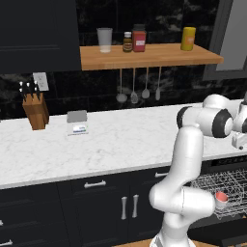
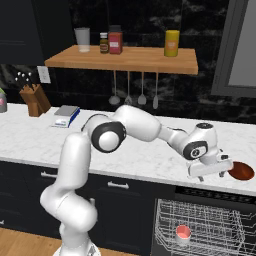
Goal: Pick up the cup and bowl from the counter, place them in the dishwasher, and close the dishwasher door.
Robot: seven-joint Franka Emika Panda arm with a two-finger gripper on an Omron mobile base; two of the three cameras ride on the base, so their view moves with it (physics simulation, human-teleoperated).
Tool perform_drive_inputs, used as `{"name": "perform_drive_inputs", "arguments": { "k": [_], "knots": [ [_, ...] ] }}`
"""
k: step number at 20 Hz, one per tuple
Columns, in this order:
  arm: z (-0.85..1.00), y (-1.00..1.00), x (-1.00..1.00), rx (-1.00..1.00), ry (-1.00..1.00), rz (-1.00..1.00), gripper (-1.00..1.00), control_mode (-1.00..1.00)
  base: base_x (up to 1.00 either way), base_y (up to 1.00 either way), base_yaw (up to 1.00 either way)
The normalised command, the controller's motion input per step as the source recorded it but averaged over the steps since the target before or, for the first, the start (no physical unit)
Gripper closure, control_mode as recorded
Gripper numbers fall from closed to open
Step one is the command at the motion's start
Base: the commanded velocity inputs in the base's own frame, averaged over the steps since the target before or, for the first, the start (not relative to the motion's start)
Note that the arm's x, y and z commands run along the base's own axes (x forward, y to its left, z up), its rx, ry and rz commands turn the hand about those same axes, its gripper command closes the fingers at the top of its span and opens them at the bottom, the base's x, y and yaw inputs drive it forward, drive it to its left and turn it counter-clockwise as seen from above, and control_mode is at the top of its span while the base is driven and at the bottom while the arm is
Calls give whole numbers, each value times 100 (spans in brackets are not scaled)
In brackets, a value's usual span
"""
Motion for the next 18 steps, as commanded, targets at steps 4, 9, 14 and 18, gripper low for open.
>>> {"name": "perform_drive_inputs", "arguments": {
  "k": [4,9,14,18],
  "knots": [
    [0,-40,40,1,1,0,-100,-100,0,0,0],
    [-4,-16,35,0,0,0,-100,-100,0,0,0],
    [-6,-6,22,-1,1,-2,-100,-100,0,0,0],
    [-24,-2,9,-5,0,-8,-100,-100,0,0,0]
  ]
}}
